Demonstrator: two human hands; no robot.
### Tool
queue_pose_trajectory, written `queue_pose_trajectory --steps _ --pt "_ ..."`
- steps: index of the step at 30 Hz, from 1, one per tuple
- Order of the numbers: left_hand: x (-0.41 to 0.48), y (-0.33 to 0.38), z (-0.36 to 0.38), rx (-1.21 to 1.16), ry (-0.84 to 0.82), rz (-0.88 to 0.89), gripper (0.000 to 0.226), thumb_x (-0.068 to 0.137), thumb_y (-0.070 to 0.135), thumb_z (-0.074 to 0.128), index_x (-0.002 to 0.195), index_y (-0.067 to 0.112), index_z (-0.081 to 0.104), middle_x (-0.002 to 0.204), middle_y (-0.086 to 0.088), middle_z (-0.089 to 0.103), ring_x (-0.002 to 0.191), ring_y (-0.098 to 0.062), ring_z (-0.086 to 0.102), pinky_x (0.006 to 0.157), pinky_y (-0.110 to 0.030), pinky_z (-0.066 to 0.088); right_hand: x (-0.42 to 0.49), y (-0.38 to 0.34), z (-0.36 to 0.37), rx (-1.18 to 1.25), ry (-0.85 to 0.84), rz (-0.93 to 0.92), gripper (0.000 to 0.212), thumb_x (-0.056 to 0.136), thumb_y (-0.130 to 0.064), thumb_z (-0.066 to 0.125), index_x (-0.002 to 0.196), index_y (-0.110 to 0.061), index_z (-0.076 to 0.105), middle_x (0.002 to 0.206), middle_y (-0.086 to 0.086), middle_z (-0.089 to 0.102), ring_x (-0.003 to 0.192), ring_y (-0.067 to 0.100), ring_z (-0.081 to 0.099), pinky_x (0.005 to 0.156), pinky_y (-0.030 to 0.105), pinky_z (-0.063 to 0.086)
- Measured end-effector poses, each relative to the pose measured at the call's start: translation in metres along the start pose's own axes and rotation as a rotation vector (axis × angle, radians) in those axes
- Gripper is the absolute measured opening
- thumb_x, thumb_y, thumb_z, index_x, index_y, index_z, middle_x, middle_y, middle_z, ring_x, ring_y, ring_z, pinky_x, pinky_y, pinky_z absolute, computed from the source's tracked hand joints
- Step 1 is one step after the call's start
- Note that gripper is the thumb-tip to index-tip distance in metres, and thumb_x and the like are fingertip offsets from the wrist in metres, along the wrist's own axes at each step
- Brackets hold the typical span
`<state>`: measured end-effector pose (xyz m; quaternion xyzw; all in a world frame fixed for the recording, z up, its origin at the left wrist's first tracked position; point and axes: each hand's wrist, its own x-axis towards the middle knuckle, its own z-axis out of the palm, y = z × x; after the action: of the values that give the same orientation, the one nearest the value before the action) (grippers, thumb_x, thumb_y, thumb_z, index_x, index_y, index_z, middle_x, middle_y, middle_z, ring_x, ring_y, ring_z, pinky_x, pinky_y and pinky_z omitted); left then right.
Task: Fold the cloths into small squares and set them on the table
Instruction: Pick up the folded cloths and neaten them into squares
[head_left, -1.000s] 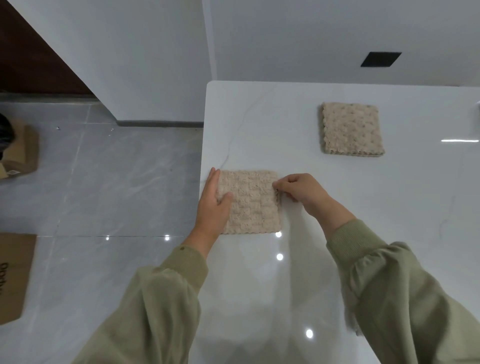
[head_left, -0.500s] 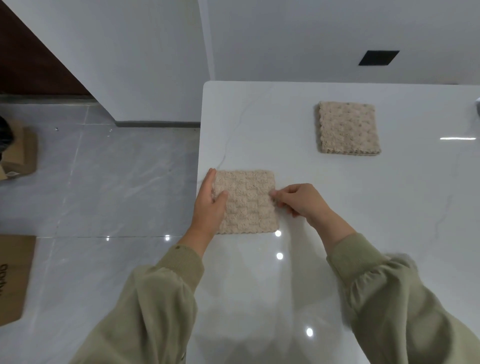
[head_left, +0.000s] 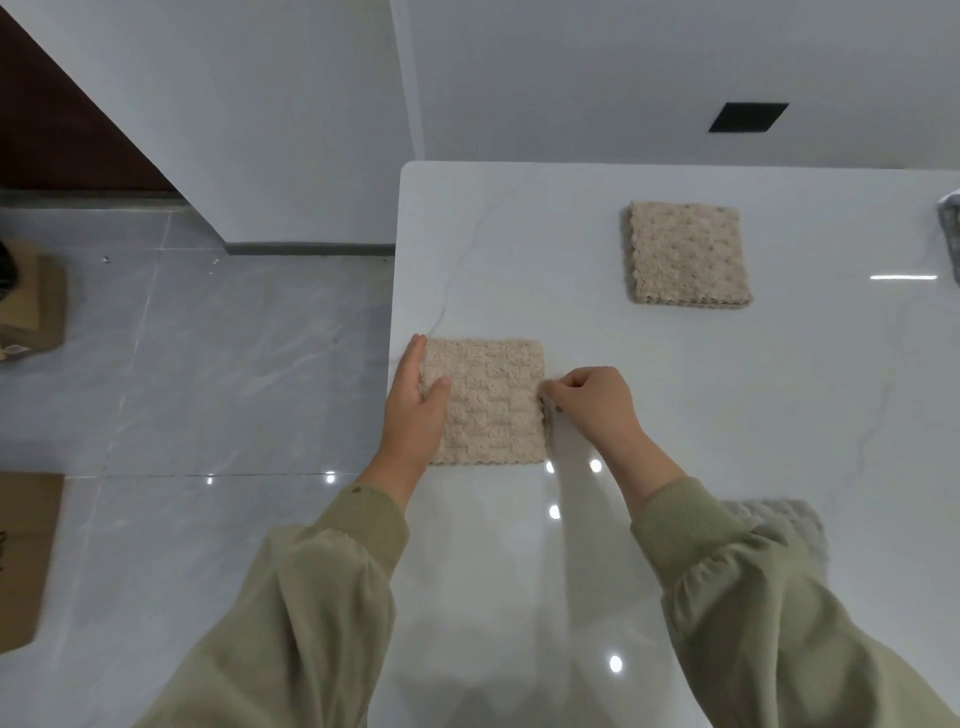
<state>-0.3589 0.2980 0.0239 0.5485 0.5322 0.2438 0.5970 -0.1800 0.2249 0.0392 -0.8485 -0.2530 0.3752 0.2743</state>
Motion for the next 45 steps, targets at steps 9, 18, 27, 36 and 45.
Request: queue_pose_trajectory --steps 9,18,27,36,45 --pt "-0.005 0.005 0.004 -0.062 0.093 0.014 0.054 0.097 0.009 0.043 0.148 0.019 0.026 0.148 0.013 0.031 0.119 0.017 0.037 0.102 -0.008 0.031 -0.010 0.002 0.015 -0.068 0.184 -0.098 0.012 0.086 -0.023 0.060 0.092 -0.014 0.064 0.087 -0.002 0.064 0.079 0.013 0.059 0.067 0.022 0.044" --pt "-0.006 -0.002 0.007 -0.063 0.084 0.042 0.047 0.100 0.008 0.036 0.146 0.011 0.028 0.131 0.017 0.046 0.091 0.029 0.044 0.078 0.006 0.033 -0.014 -0.016 0.044 0.455 0.087 -0.194 0.042 0.098 -0.018 0.042 0.140 -0.014 0.041 0.139 -0.007 0.044 0.126 0.003 0.040 0.098 0.006 0.030" --pt "-0.004 -0.010 0.005 -0.011 0.044 0.128 0.050 0.099 0.015 0.036 0.147 0.012 0.025 0.154 0.005 0.024 0.139 0.001 0.021 0.112 -0.010 0.018 -0.013 -0.011 0.055 0.510 0.156 -0.226 0.040 0.098 -0.015 0.041 0.138 -0.011 0.042 0.139 -0.002 0.046 0.129 0.009 0.041 0.102 0.009 0.032" --pt "-0.004 -0.007 -0.009 0.368 -0.085 0.206 0.053 0.100 0.019 0.037 0.150 0.020 0.017 0.159 0.009 0.005 0.142 0.002 0.004 0.109 -0.005 0.007 -0.018 -0.010 0.053 0.251 0.091 -0.285 0.050 0.099 -0.025 0.039 0.146 -0.013 0.028 0.150 0.000 0.033 0.137 0.013 0.032 0.113 0.026 0.025" --pt "-0.004 0.018 -0.078 1.230 -0.141 0.569 0.061 0.099 0.032 0.034 0.151 0.016 0.007 0.159 -0.006 -0.006 0.146 -0.021 -0.011 0.116 -0.046 -0.005 -0.065 -0.041 0.092 -0.326 0.315 -0.447 0.065 0.091 -0.041 0.022 0.145 -0.007 0.026 0.157 0.011 0.012 0.146 0.023 0.006 0.116 0.042 -0.002"
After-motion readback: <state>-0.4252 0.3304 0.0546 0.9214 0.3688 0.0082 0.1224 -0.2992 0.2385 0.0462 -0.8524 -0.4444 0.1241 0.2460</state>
